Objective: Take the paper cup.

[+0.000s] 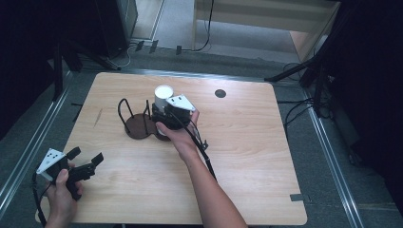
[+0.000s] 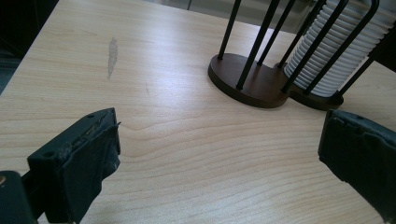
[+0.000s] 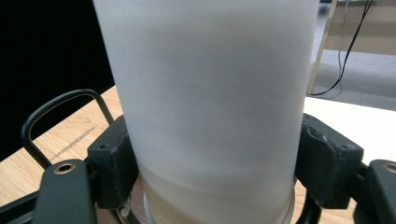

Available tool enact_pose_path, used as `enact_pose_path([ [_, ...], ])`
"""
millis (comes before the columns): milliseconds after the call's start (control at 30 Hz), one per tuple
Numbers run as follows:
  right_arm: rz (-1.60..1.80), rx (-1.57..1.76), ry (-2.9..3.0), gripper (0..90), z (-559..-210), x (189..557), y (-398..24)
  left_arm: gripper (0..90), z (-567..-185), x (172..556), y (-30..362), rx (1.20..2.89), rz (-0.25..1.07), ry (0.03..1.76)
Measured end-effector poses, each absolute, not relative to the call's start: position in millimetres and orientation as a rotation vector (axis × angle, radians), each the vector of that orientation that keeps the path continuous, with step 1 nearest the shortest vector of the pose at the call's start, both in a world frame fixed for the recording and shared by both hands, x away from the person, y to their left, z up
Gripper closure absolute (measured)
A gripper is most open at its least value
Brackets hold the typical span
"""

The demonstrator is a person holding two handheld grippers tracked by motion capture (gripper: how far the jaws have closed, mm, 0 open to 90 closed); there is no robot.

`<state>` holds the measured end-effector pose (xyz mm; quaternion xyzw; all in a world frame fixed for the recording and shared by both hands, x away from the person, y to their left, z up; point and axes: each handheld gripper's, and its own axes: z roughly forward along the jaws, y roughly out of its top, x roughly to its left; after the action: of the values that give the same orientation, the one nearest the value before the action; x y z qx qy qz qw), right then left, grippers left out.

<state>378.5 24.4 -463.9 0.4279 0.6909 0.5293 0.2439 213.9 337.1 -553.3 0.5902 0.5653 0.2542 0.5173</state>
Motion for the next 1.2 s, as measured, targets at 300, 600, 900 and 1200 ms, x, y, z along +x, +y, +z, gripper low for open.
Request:
enact_pose_path([
  [300,1.443,1.140,1.879,24.9,-460,378,22,0.0,-553,214,337,1.421,0.611,1.356],
  [600,1.465,1.123,1.855,26.8,-450,377,22,0.0,-553,214,337,1.420,0.612,1.356],
  [900,1.492,1.104,1.828,28.2,-436,375,20,0.0,-553,214,337,1.420,0.612,1.355],
  [1200,1.506,1.093,1.798,28.7,-421,375,18,0.0,-553,214,337,1.420,0.611,1.355],
])
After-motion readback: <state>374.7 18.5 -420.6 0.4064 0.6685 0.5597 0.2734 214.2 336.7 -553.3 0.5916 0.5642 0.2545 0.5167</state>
